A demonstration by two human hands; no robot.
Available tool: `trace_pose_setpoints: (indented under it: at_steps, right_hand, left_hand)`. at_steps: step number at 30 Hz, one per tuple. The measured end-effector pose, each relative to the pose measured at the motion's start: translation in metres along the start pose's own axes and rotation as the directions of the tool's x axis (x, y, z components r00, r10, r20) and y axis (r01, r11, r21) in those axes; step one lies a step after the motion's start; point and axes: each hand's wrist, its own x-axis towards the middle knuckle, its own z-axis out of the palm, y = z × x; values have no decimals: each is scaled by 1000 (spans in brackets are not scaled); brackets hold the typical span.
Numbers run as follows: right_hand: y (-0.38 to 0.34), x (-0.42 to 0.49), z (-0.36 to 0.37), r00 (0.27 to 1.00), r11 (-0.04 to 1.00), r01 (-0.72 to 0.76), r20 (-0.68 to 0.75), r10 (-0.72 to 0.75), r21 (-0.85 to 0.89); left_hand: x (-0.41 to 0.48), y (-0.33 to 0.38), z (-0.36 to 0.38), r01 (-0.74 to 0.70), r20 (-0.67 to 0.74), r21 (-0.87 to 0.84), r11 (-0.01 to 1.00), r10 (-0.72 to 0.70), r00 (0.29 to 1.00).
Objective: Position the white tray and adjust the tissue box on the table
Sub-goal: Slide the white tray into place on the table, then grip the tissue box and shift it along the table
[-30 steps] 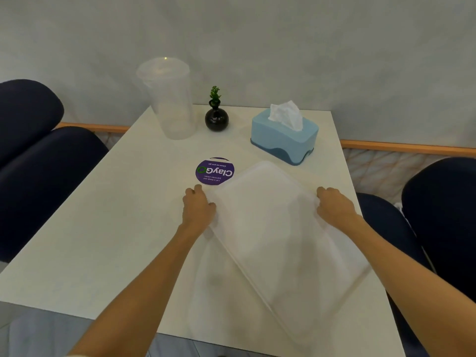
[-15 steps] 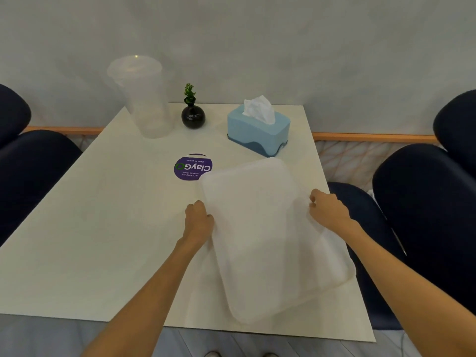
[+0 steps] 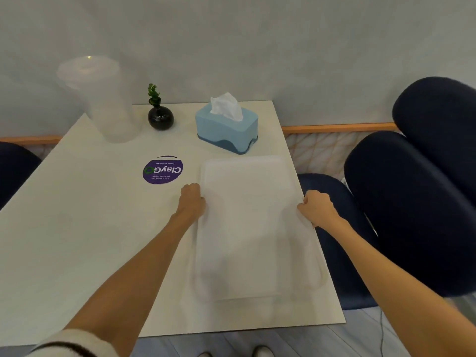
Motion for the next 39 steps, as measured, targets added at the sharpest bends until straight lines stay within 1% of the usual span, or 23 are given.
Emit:
trace_pose_setpoints:
  at_steps: [9,13,19,22,24,26,30,33,39]
  right_hand:
    - [-1,-1,0,1000,1000,-17,-2,17,27]
    - [-4,-2,3,999,1000,-14,-33,15,19]
    - [-12,-7,4,998,1000,-3,-56,2,-11]
    - [-16,-13,3,995,997,-5,-98,-3,-80]
    - [-22,-15,1,988,989,17,-152,-40,-148]
    - [-34,-15,0,977,986,45,-198,-77,-161]
    - [-64,-8,-3,969,992,91,-221,-108,-87]
    - [-88,0,-9,957,987,158,-240,-160,-29]
    - [-127,37,-18,938,969,245,-247,-244,-25]
  left_hand:
    - [0,0,-2,-17,-32,-60,998,15,999]
    - [0,-1,-5,-17,-36,-86,996,14,999]
    - [-1,-8,-12,-24,-21,-148,989,21,1000]
    - [-2,-13,-21,-57,7,-177,983,59,998]
    - [1,-16,-29,-87,10,-191,978,91,996]
    - [5,-20,-39,-134,-4,-197,971,136,991]
    - [20,-19,-61,-228,-20,-193,954,229,973]
    - [35,-9,-79,-283,-50,-189,940,279,959]
    - [80,19,-105,-327,-88,-227,917,315,945]
